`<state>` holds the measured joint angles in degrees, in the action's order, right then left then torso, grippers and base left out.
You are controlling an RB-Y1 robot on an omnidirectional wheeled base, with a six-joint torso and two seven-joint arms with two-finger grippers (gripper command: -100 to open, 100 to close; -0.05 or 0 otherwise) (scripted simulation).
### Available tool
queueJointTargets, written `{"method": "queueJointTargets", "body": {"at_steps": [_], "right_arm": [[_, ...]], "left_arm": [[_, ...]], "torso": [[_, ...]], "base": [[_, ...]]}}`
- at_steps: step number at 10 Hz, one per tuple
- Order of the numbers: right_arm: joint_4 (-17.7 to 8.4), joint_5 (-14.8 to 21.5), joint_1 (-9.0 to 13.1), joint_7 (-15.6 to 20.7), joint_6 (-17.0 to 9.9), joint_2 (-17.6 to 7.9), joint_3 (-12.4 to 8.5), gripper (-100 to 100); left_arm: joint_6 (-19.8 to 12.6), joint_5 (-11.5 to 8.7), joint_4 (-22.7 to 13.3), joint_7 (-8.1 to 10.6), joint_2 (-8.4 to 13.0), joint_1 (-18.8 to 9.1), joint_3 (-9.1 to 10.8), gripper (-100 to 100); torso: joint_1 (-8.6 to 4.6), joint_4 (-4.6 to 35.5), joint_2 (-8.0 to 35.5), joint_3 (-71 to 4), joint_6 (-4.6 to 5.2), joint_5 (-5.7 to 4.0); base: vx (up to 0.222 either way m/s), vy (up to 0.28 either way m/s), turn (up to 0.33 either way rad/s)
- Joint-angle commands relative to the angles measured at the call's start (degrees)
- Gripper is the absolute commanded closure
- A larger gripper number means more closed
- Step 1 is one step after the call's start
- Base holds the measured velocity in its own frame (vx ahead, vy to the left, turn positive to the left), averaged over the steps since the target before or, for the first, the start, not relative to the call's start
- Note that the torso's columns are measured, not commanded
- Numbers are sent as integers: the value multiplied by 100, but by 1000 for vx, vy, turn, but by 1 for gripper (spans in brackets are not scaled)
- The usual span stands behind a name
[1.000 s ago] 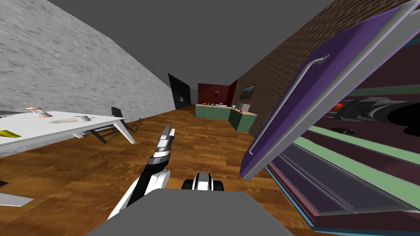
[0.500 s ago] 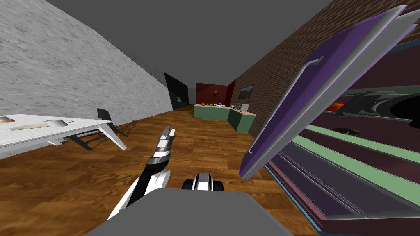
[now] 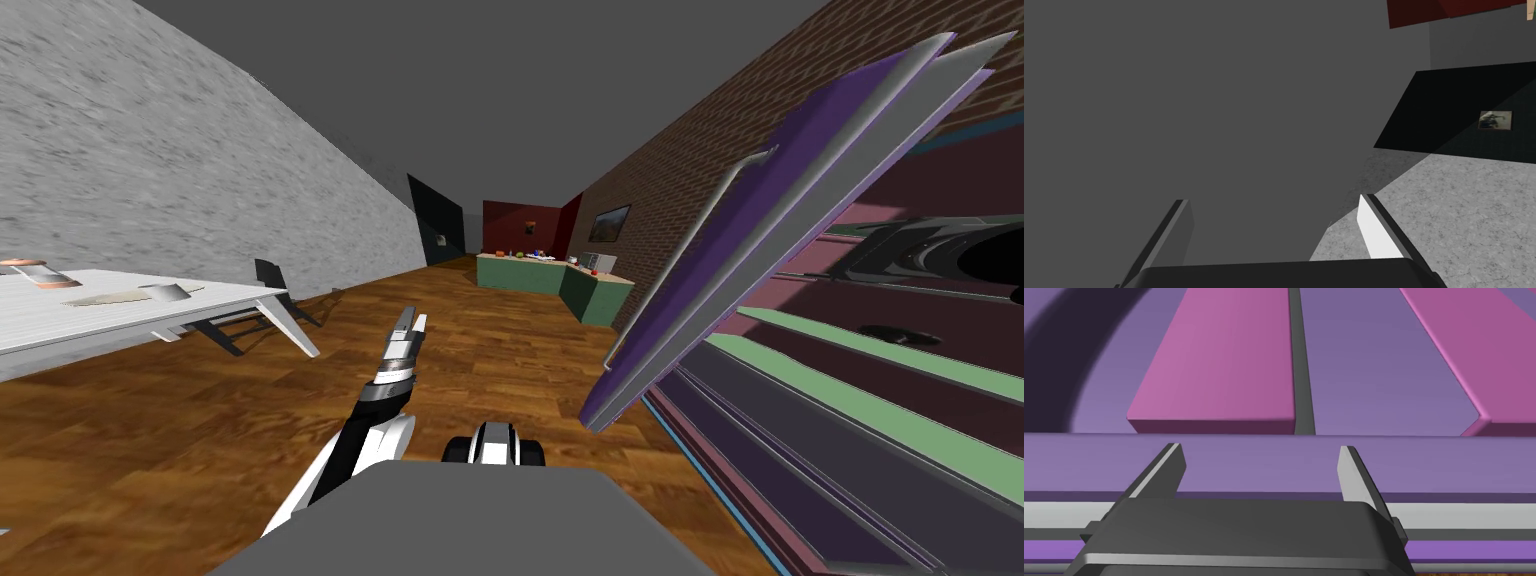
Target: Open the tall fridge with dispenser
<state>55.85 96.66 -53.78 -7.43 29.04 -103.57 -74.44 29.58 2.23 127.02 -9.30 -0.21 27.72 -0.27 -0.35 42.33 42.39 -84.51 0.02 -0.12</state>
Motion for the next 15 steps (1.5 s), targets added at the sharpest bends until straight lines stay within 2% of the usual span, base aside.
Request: {"method": "queueJointTargets", "body": {"at_steps": [1, 2, 3, 5, 7, 8, 10, 11, 13, 14, 15], "right_arm": [[172, -92, 37, 75, 10, 109, -8, 100], [-254, -393, 310, 359, 15, -153, 293, -100], [-314, -562, 477, 382, 15, -153, 438, -100], [-314, -622, 755, 382, 15, -153, 783, -100], [-314, -622, 755, 382, 15, -153, 1031, -100], [-586, -887, 1038, 660, 30, -333, 1238, -100], [-660, -1138, 1384, 691, 30, -333, 1576, -100], [-660, -1138, 1486, 691, 30, -333, 1752, -100], [-660, -1138, 1486, 691, 30, -333, 2056, -100], [-959, -1432, 1786, 1000, 45, -512, 2232, -100], [-1006, -1582, 1939, 1000, 45, -512, 2408, -100]], "left_arm": [[0, 0, 0, 0, 0, 1, 0, 0], [0, 0, 0, 0, -1, 2, 0, 0], [0, 0, 0, 0, -1, 0, -1, 0], [0, 0, 0, 0, -1, 1, 0, 0], [0, 0, 0, 0, -1, 1, 0, 0], [0, 0, 0, 0, -1, 1, 0, 0], [0, 0, 0, 0, -1, 1, -1, 0], [0, 0, 0, 0, -1, 1, 0, 0], [0, 0, 0, 0, -1, 1, 0, 0], [0, 0, 0, 0, -1, 1, 0, 0], [0, 0, 0, 0, -1, 0, -1, 0]], "torso": [[33, -5, -15, -8, 3, 9], [59, -7, -24, -13, 6, 20], [59, -11, -18, -15, -17, 23], [29, -2, -7, -2, 5, 9], [32, -6, -14, -8, -2, 10], [34, -6, -14, -8, -2, 11], [38, -2, -4, -2, 2, 13], [34, -1, -6, -2, 4, 11], [32, -7, -16, -10, -2, 9], [33, -6, -15, -9, -2, 11], [39, -6, -8, -7, -11, 15]], "base": [[18, 21, -212], [-23, 16, 150], [-49, -15, 190], [-15, -6, -18], [0, 0, 0], [-32, 0, 213], [-32, -3, 57], [-3, -1, -25], [0, 0, 0], [-33, -2, 214], [-41, -7, 133]]}}
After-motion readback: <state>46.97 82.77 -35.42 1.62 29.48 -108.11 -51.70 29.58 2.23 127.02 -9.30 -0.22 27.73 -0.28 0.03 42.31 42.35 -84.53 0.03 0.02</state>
